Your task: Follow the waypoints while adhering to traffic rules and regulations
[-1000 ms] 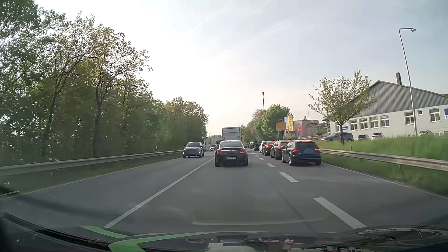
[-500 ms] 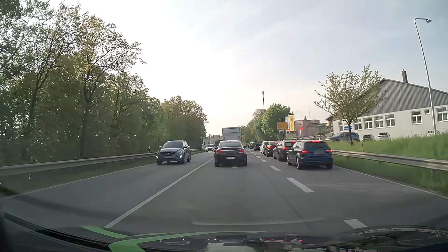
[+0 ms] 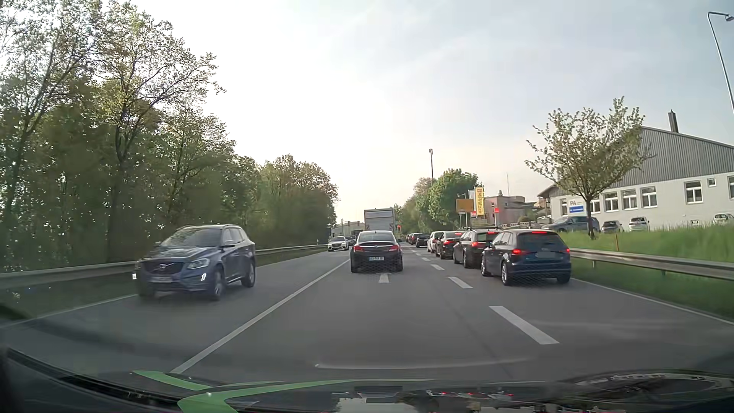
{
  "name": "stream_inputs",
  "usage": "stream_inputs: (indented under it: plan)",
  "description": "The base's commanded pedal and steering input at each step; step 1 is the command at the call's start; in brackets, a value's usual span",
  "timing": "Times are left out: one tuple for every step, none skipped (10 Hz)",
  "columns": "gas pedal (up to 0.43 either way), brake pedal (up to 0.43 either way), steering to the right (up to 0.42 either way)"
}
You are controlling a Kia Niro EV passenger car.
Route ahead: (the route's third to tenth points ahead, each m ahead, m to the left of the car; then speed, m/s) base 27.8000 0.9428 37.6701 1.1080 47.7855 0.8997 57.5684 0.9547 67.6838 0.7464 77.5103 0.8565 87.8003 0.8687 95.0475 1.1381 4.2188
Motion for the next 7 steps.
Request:
stream_inputs:
  plan:
    - [0.138, 0.0, 0.002]
    - [0.169, 0.0, 0.002]
    - [0.169, 0.0, 0.002]
    - [0.169, 0.0, 0.002]
    - [0.169, 0.0, 0.002]
    - [0.169, 0.0, 0.002]
    - [0.169, 0.0, 0.001]
